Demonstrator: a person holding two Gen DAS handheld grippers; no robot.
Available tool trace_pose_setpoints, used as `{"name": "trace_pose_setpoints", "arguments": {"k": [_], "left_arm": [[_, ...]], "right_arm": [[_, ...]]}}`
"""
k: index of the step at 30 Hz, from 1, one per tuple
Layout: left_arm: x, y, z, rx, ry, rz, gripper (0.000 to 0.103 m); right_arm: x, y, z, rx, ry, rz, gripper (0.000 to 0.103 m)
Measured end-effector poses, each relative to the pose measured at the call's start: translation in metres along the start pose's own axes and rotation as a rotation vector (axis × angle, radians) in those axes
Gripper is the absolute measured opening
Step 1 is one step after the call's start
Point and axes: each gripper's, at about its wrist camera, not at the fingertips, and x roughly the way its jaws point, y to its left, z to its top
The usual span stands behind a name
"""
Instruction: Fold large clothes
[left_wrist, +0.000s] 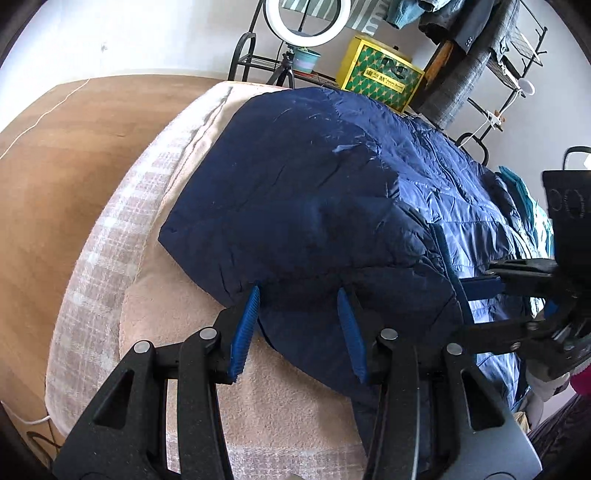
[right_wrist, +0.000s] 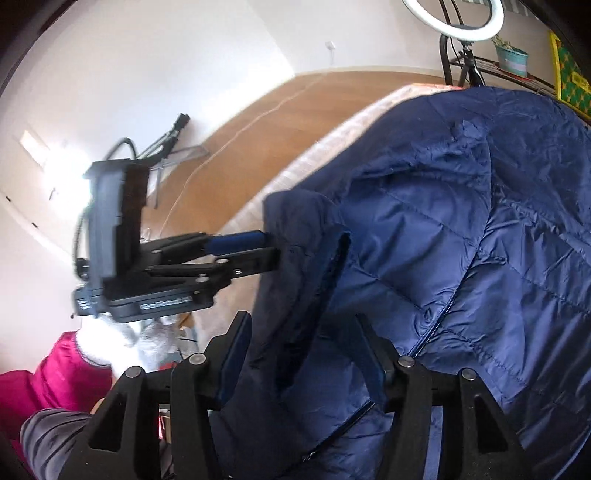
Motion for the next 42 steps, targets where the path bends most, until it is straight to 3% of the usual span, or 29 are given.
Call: {"name": "trace_pose_setpoints", "arguments": {"k": [2, 3, 4, 7, 11, 16, 26, 34, 42], "left_arm": [[0.0, 0.0, 0.0, -0.003, 0.001, -0.002, 0.045], [0.0, 0.0, 0.001, -0.004, 0.002, -0.002, 0.045], [-0.002, 0.001, 0.002, -0.004, 0.003, 0.001, 0.045], [-0.024, 0.008, 0.006, -0.027, -0.044, 0.004, 0.045], [-0.063, 0.021, 0.01, -0.054, -0.125, 0.016, 0.045], [-0.087, 0.025, 0.015, -0.045, -0.151, 0.042, 0.045], [-0.042, -0.044, 0.042, 0.111, -0.09, -0.038, 0.045], [0.021, -0.072, 0.073, 0.161, -0.007, -0.051, 0.045], [0.031, -0.078, 0.11, 0.208, -0.039, 0.014, 0.045]], "right_arm": [[0.008, 0.002, 0.002, 0.003, 0.014, 0.033, 0.049], [0.011, 0.005, 0.003, -0.003, 0.024, 0.044, 0.04], [0.014, 0.008, 0.004, -0.01, 0.033, 0.041, 0.023], [0.011, 0.019, 0.012, -0.057, 0.016, 0.007, 0.005], [-0.014, 0.02, 0.03, -0.067, -0.056, -0.009, 0.003], [-0.056, 0.007, 0.059, -0.038, -0.174, -0.044, 0.003], [-0.137, -0.021, 0.124, -0.019, -0.333, -0.166, 0.003], [-0.191, -0.09, 0.122, 0.078, -0.4, -0.296, 0.003], [-0.241, -0.19, 0.076, 0.235, -0.417, -0.45, 0.003]]}}
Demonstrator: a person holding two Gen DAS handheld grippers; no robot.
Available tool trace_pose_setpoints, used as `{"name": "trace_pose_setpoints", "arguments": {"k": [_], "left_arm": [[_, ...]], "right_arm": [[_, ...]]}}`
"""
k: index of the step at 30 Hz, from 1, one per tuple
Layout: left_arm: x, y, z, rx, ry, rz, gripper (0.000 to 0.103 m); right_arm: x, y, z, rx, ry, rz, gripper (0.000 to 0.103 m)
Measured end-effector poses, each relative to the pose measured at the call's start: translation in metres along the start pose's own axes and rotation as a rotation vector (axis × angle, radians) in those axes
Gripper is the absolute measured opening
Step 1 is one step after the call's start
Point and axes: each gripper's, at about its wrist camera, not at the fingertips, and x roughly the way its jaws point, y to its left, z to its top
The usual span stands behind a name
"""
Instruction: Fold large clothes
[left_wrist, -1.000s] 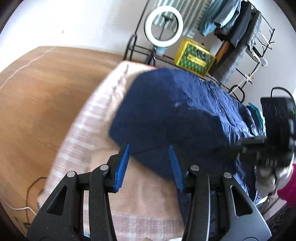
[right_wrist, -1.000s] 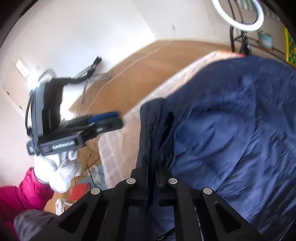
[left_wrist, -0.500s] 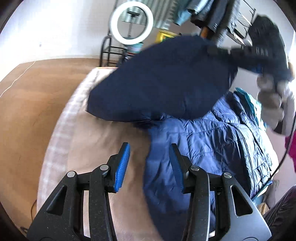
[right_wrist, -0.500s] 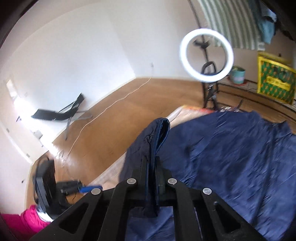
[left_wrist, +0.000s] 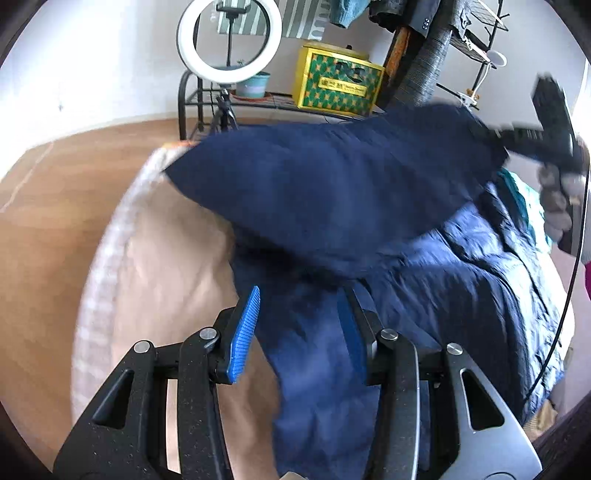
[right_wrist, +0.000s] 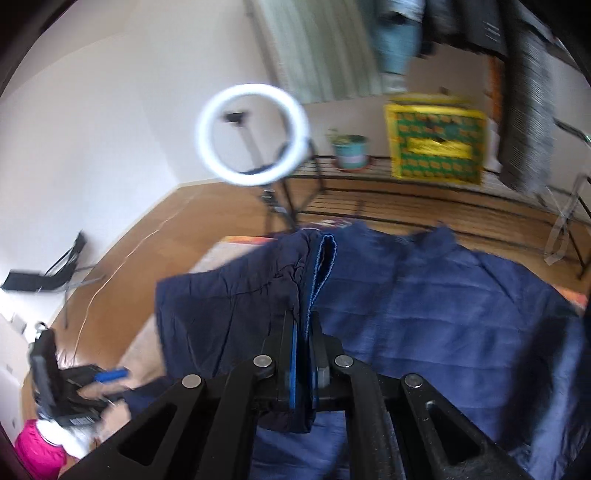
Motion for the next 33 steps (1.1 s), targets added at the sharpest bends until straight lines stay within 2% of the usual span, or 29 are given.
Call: {"name": "trace_pose_setpoints", "arguments": {"k": [4, 9, 14, 20, 26, 31, 33], "left_arm": [[0.017, 0.004, 0.03, 0.025, 0.0, 0.038, 0.045], [0.049, 0.011, 0.059, -0.007, 0.016, 0.022, 0.045], [0.082, 0.001, 0.067, -0.014, 0.046, 0.004, 0.045], [0.114, -0.009, 0.06, 0.017, 0.098, 0.052, 0.045], [0.108, -0.014, 0.054, 0.036, 0.088, 0.067, 0.045], [0.092, -0.017, 0.058, 0.043, 0.06, 0.078, 0.045], [0.085, -0.019, 0.059, 0.049, 0.051, 0.077, 0.045]], "right_arm": [[0.003, -0.046, -0.012, 0.046, 0.015, -0.064, 0.003], [0.011, -0.091, -0.016, 0.104, 0.01, -0.102, 0.003], [0.02, -0.11, -0.013, 0.108, 0.011, -0.13, 0.003], [0.056, -0.127, -0.023, 0.099, 0.082, -0.192, 0.003], [0.085, -0.145, -0.04, 0.123, 0.176, -0.258, 0.003], [0.094, -0.15, -0.047, 0.13, 0.197, -0.289, 0.005], [0.093, -0.149, -0.047, 0.128, 0.189, -0.294, 0.019]]}}
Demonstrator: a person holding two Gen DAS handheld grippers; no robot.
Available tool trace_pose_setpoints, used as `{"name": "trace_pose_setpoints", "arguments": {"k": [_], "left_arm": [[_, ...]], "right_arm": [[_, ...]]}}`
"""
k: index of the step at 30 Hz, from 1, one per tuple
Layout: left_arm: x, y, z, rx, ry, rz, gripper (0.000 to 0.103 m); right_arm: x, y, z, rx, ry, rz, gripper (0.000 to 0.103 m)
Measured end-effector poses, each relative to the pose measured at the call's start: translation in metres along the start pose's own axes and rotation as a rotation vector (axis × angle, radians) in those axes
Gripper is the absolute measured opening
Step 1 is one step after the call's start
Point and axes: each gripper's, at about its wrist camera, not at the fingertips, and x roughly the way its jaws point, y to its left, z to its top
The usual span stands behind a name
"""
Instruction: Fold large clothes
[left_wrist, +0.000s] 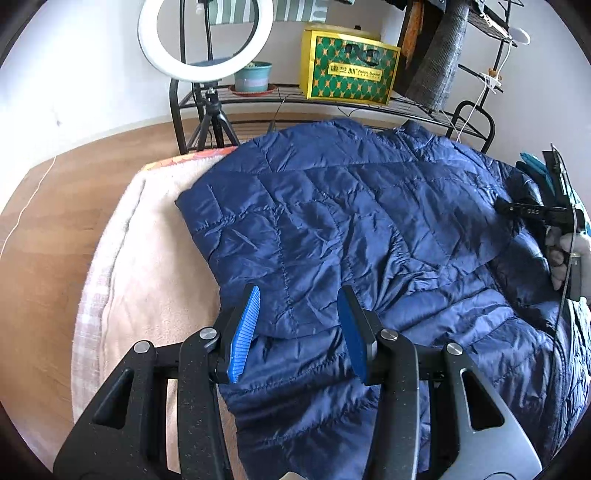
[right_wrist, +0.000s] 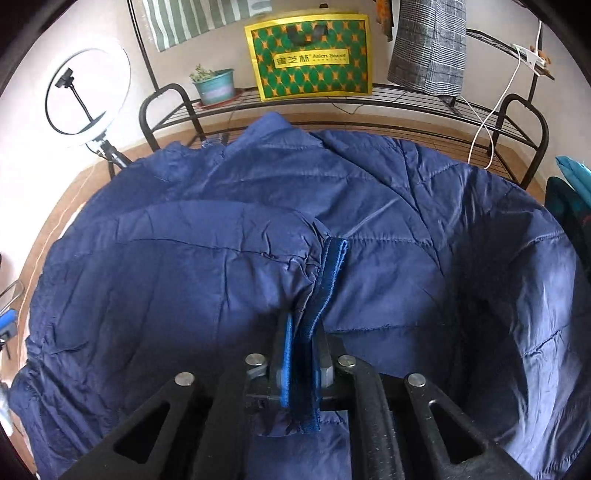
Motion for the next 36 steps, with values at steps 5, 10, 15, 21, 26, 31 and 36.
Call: {"name": "trace_pose_setpoints", "arguments": {"k": [5, 10, 15, 21, 26, 31, 36], "left_arm": [[-0.03, -0.009, 0.0, 0.01, -0.037, -0.001, 0.045], [-0.068, -0.023, 0.003, 0.006, -0.084, -0.032, 0.045], [-0.11, -0.051, 0.005, 0.047, -0.127, -0.037, 0.045], [-0.162, -0.089, 0.001, 0.088, -0.172, -0.09, 0.045], [-0.192, -0.125, -0.008, 0.151, -0.184, -0.127, 0.045], [-0.209, -0.164, -0.021, 0.197, -0.184, -0.177, 0.045], [-0.213, -0.2, -0.035, 0.206, -0.185, -0.241, 0.064]], "right_arm": [[-0.031, -0.001, -0.003, 0.014, -0.061, 0.028, 0.038], [-0.08, 0.002, -0.014, -0.003, -0.109, 0.044, 0.039], [-0.14, 0.006, -0.027, -0.016, -0.17, 0.065, 0.039], [-0.216, 0.003, -0.054, -0.031, -0.245, 0.061, 0.048], [-0.275, -0.009, -0.094, -0.028, -0.29, 0.055, 0.053], [-0.316, -0.03, -0.142, 0.021, -0.305, 0.044, 0.053], [-0.345, -0.059, -0.201, 0.086, -0.304, -0.003, 0.054]]}}
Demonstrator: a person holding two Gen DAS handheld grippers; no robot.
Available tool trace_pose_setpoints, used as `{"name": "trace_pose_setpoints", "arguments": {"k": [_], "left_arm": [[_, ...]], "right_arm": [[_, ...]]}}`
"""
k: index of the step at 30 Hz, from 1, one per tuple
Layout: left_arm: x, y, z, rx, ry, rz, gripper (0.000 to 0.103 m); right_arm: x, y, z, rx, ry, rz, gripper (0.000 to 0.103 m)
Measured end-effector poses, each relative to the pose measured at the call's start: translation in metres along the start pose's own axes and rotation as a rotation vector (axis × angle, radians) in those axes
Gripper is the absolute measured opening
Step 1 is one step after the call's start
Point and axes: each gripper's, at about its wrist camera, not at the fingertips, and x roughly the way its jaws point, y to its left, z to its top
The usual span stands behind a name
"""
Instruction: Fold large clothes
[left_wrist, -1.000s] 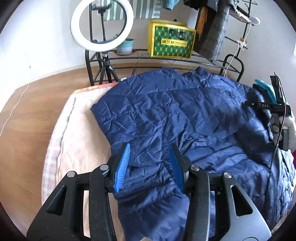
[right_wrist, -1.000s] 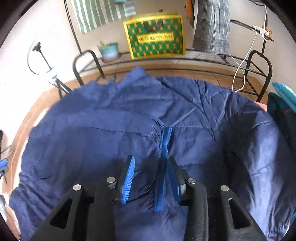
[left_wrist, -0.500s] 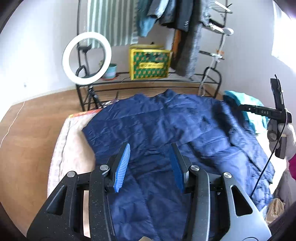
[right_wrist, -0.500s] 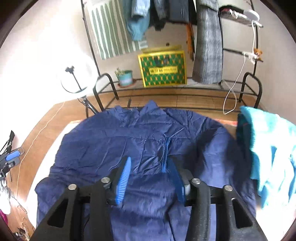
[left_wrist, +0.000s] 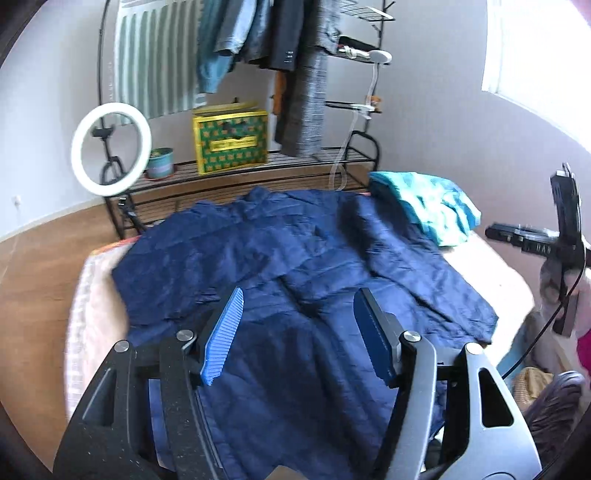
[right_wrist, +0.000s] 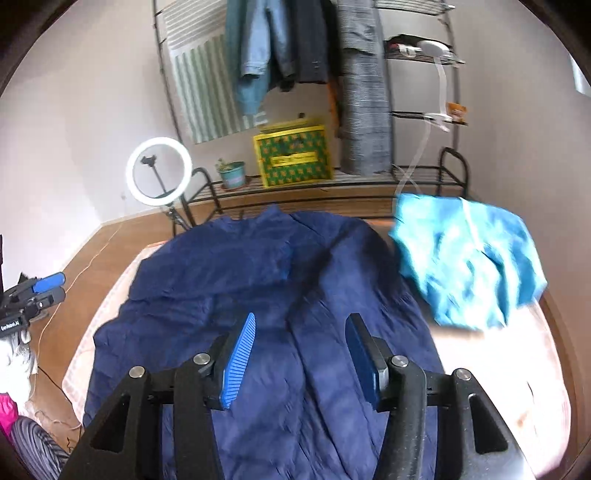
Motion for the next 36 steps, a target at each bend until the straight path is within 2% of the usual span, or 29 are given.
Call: {"name": "trace_pose_setpoints", "arguments": {"k": [6, 9, 13, 16, 20, 24, 28, 36], "left_arm": [[0.015, -0.043, -0.013, 0.026, 0.034, -0.08, 0.064], [0.02, -0.057, -0.018, 0.02, 0.049, -0.121, 0.064], [0.031, -0.061, -0.027, 0.024, 0.074, -0.116, 0.064], [0.043, -0.055, -0.034, 0.017, 0.108, -0.087, 0.064], [0.051, -0.046, -0.036, -0.017, 0.132, -0.101, 0.064], [0.054, -0.037, -0.037, -0.039, 0.142, -0.092, 0.064], [0.059, -0.028, -0.037, -0.069, 0.146, -0.079, 0.064], [0.067, -0.022, -0.036, -0.092, 0.162, -0.09, 0.064]], "right_arm": [[-0.028, -0.045, -0.054, 0.099, 0.049, -0.095, 0.055], [-0.033, -0.074, -0.079, 0.191, 0.089, -0.136, 0.06], [-0.031, -0.121, -0.105, 0.322, 0.138, -0.195, 0.062], [-0.023, -0.146, -0.116, 0.387, 0.173, -0.201, 0.061], [-0.004, -0.169, -0.126, 0.454, 0.235, -0.187, 0.051], [0.017, -0.188, -0.139, 0.572, 0.287, -0.145, 0.051], [0.03, -0.195, -0.155, 0.632, 0.339, -0.186, 0.051], [0.042, -0.197, -0.174, 0.731, 0.352, -0.155, 0.051]]}}
